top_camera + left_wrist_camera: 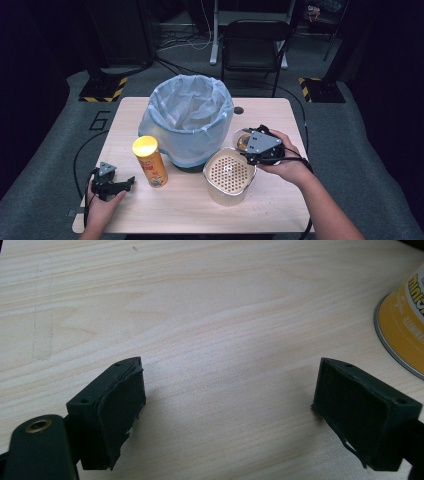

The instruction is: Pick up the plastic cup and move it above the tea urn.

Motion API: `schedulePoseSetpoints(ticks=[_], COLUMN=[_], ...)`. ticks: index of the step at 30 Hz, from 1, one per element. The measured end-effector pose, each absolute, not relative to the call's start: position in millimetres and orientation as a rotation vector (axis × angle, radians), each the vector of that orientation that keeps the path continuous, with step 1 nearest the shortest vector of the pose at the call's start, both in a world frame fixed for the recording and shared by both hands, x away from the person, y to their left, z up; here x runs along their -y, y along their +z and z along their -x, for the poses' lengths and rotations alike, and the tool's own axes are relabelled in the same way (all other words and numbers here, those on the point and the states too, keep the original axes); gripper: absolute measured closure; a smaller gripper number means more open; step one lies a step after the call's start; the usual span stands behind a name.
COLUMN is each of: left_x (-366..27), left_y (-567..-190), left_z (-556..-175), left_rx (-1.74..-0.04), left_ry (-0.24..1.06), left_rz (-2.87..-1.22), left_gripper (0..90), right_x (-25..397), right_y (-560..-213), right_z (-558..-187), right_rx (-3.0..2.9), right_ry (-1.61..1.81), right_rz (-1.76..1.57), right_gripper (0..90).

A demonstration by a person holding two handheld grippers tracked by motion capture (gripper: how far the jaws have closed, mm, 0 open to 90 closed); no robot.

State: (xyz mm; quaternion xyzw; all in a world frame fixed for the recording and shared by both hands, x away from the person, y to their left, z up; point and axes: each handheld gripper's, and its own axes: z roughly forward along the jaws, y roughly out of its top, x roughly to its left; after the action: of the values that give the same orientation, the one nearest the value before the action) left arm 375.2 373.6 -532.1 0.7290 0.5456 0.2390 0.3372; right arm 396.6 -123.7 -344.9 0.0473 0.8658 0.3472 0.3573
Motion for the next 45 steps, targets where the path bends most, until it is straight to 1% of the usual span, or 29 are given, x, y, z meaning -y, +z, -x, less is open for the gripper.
schedulePoseSetpoints(ticks=[4,19,33,35,36,45], left_x=[-373.6,-373.6,-373.7,-373.7,-373.6,-373.6], left_y=[-532.1,-532.1,-532.2,-532.1,-532.1,-532.1], left_z=[-375.2,-375.2,-375.3,-375.2,-375.2,-375.2], left_rx=[-1.422,-1.422,-1.422,-1.422,-1.422,-1.422], left_ry=[0.623,0.623,0.623,0.623,0.623,0.623], left_rz=[-1.900,-1.900,-1.900,-1.900,-1.900,-1.900], left_gripper=[12.9,12.9,12.9,13.0,13.0,12.9], right_x=[121.8,117.7,94.5,91.3,87.4,80.4], right_y=[-352.1,-358.1,-374.6,-380.3,-383.8,-401.5], right_z=[-396.2,-390.7,-371.7,-369.2,-368.6,-363.1], right_rx=[-2.221,-2.182,-2.005,-1.964,-1.922,-1.791], right_ry=[0.857,0.791,0.437,0.364,0.281,0.049], right_rz=[-0.087,-0.026,0.209,0.235,0.304,0.469], right_gripper=[37.4,37.6,38.0,38.3,38.5,39.0])
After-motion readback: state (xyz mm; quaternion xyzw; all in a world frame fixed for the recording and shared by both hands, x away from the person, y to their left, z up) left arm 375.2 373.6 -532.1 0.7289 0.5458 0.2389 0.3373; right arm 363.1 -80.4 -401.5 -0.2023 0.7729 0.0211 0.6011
